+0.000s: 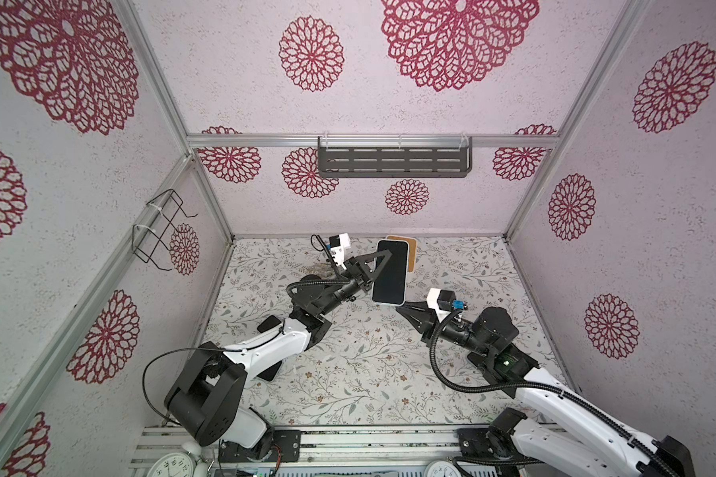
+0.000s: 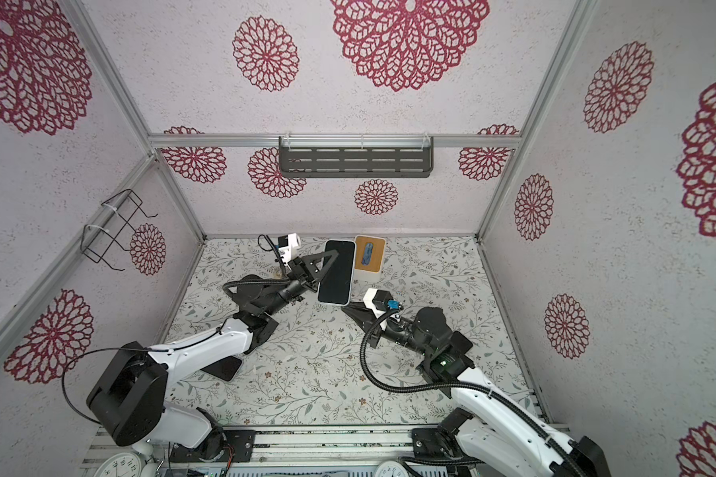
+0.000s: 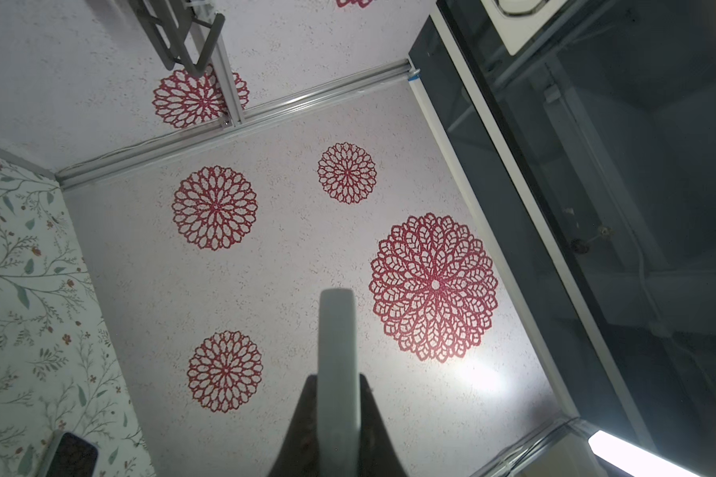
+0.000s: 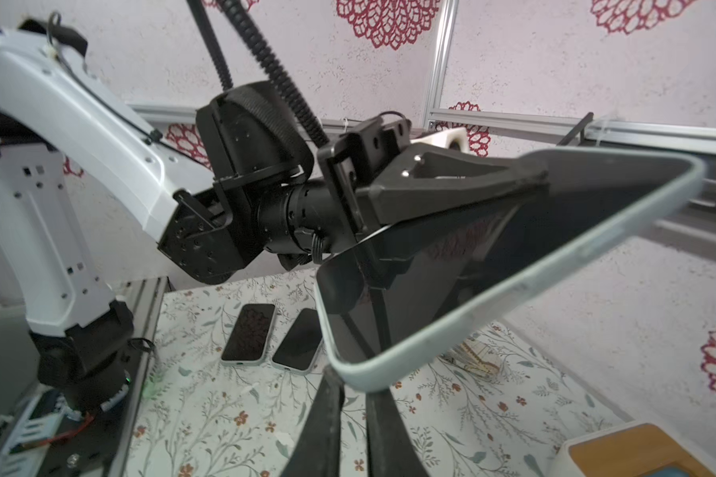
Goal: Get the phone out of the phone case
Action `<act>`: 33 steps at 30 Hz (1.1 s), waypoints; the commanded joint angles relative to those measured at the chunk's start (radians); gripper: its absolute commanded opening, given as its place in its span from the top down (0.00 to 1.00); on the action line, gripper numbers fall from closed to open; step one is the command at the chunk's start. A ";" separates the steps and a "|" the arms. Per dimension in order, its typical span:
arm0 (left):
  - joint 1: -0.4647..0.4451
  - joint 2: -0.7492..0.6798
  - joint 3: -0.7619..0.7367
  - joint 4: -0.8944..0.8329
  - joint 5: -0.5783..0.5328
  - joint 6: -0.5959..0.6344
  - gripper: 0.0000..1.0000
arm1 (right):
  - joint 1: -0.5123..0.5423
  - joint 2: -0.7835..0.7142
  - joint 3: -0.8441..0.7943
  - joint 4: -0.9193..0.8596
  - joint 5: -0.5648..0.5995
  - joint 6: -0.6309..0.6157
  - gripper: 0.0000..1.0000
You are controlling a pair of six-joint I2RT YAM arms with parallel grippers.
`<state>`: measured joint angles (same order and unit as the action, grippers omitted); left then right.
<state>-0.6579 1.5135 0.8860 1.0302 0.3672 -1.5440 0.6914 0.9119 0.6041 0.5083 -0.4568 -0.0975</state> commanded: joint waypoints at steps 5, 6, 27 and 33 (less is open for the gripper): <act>-0.089 -0.023 0.004 -0.055 0.082 -0.035 1.00 | -0.034 0.005 0.002 0.272 0.104 -0.117 1.00; -0.072 -0.033 -0.008 -0.027 0.081 -0.049 1.00 | -0.035 -0.024 -0.034 0.293 0.101 -0.091 1.00; -0.009 -0.108 0.010 0.003 0.093 0.050 1.00 | -0.029 -0.108 -0.090 0.273 -0.094 0.631 0.41; -0.008 -0.113 0.018 -0.021 0.093 0.071 1.00 | 0.001 -0.097 -0.120 0.335 -0.105 0.658 0.49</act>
<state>-0.6647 1.4040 0.8619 0.9657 0.4599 -1.4879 0.6773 0.8215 0.4786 0.7654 -0.5293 0.5167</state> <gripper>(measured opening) 0.125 0.520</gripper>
